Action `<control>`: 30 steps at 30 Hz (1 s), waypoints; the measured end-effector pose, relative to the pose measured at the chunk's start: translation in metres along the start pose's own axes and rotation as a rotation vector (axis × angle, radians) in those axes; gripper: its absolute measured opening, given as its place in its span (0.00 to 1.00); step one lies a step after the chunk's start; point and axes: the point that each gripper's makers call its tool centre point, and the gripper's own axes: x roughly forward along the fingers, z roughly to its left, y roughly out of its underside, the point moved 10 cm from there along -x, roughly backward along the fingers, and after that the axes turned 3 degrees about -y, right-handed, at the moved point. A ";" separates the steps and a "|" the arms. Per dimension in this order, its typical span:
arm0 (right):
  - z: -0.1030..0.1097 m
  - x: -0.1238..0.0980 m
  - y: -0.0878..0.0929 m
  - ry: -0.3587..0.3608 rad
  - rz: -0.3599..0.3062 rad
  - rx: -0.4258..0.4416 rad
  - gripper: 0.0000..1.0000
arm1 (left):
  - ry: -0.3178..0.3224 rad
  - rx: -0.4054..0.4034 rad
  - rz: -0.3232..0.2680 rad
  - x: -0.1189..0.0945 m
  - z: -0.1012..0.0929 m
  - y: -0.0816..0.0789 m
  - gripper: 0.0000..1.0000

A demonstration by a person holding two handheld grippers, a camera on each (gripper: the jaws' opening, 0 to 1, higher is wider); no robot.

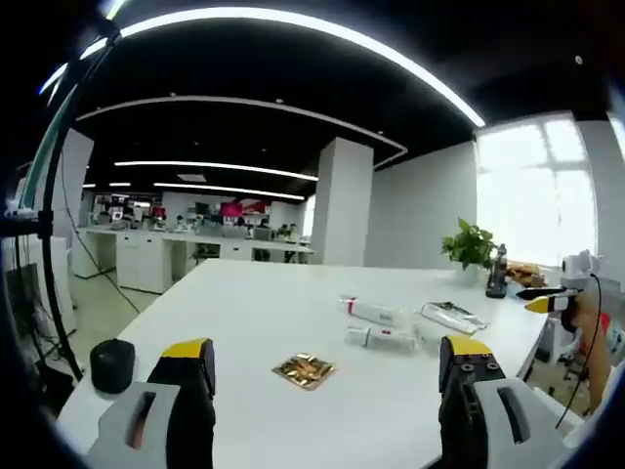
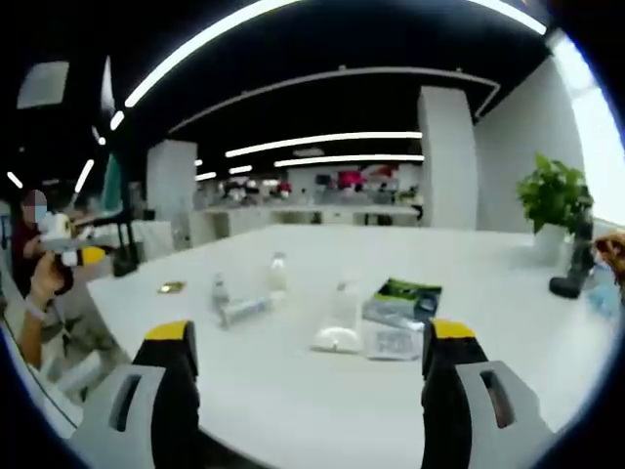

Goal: Arrange the skincare products in the storage area until every visible bottle or jar stands upright without overlapping.

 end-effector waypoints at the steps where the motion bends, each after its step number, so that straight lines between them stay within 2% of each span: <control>1: -0.001 0.000 0.000 0.003 0.001 0.001 0.95 | 0.001 -0.001 0.000 0.000 0.000 0.000 0.98; 15: 0.000 -0.001 -0.002 0.001 -0.012 0.005 0.95 | 0.000 -0.003 -0.011 0.000 0.000 -0.001 0.98; 21: 0.000 -0.003 -0.008 -0.004 -0.062 0.032 0.95 | -0.001 -0.003 -0.011 0.002 0.000 0.000 0.99; 25: 0.002 -0.001 -0.011 -0.013 -0.069 0.028 0.96 | -0.002 -0.008 -0.011 0.003 0.000 0.001 0.99; 27: 0.002 0.004 -0.016 -0.020 -0.107 0.052 0.96 | -0.002 -0.008 -0.011 0.003 -0.001 0.001 0.98; 30: 0.004 0.013 -0.023 -0.052 -0.109 0.040 0.98 | -0.001 -0.008 -0.019 0.005 -0.001 0.003 0.98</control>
